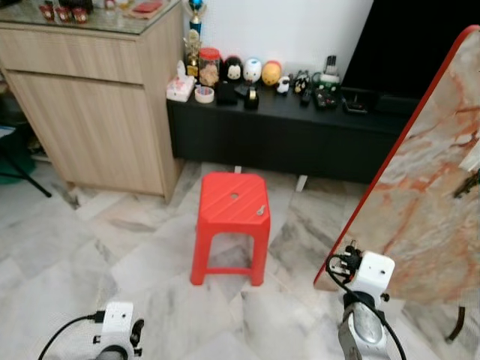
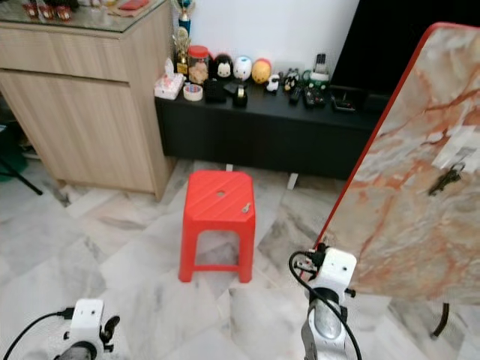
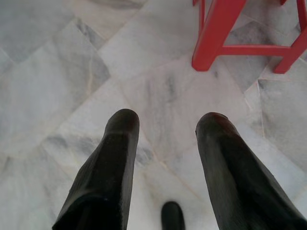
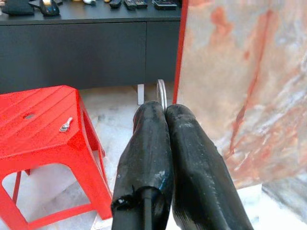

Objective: Hang keys on a hook

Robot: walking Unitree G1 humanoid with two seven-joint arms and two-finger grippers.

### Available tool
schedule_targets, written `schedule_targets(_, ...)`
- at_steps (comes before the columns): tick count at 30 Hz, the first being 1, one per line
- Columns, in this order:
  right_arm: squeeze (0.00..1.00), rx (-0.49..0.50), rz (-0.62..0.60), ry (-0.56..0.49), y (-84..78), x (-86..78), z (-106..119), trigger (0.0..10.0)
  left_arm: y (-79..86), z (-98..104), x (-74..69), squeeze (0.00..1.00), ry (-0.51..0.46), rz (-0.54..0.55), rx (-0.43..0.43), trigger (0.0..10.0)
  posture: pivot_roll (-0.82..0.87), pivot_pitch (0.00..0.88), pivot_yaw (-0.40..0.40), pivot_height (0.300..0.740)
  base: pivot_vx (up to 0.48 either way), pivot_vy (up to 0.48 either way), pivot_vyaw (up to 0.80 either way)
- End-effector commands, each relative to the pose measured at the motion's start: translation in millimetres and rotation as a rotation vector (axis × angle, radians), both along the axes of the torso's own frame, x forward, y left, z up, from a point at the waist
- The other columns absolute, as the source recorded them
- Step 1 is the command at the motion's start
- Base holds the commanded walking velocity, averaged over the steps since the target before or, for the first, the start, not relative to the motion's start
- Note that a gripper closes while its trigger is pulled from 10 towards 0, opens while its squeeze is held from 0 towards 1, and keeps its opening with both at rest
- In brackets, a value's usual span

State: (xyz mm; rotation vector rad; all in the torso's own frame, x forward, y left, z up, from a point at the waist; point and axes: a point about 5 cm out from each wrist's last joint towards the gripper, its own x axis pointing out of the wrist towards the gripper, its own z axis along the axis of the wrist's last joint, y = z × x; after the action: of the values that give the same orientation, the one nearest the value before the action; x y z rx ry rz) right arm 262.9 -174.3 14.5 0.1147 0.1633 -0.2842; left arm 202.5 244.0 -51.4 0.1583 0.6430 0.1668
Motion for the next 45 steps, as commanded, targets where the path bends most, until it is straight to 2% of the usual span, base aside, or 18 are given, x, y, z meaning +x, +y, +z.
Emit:
schedule_targets(1,0.0,0.001,0.006,-0.017,1.4,3.4,4.0,10.0,-3.3,-5.7,-7.1,0.0,0.027,0.002,-0.003,10.0,0.08,0.0,-0.103,0.74,0.0,-0.48,0.0)
schedule_targets(9,0.0,0.017,0.013,-0.005,5.7,5.9,4.0,10.0,-6.5,-5.8,-5.7,0.0,0.026,-0.021,0.0,10.0,0.08,0.0,-0.102,0.74,0.0,-0.48,0.0)
schedule_targets(20,0.0,0.034,0.001,0.0,8.8,3.5,1.6,10.0,-5.9,-4.7,-4.1,0.0,0.022,-0.029,0.006,10.0,0.08,0.0,-0.093,0.74,0.0,-0.48,-0.76)
schedule_targets(27,0.0,0.03,0.004,-0.009,10.2,4.3,3.3,10.0,-6.1,-4.7,-3.5,0.0,0.024,-0.033,0.007,10.0,0.09,0.0,-0.09,0.74,0.0,-0.48,0.0)
schedule_targets(37,0.0,-0.008,0.021,-0.068,5.4,15.1,17.2,10.0,-10.4,-5.2,-2.0,0.0,0.026,-0.038,0.0,10.0,0.08,0.0,-0.089,0.74,0.0,-0.48,0.0)
schedule_targets(41,0.0,-0.02,0.02,-0.081,1.8,20.5,22.5,10.0,-12.7,-8.2,-3.9,0.0,0.054,-0.037,-0.004,10.0,0.08,0.0,-0.09,0.74,0.0,-0.422,0.0)
schedule_targets(45,0.0,-0.031,0.026,-0.101,-0.2,26.1,28.4,10.0,-16.9,-10.6,-6.0,0.0,0.06,-0.034,-0.047,10.0,0.08,0.0,-0.09,0.74,0.0,0.0,0.0)
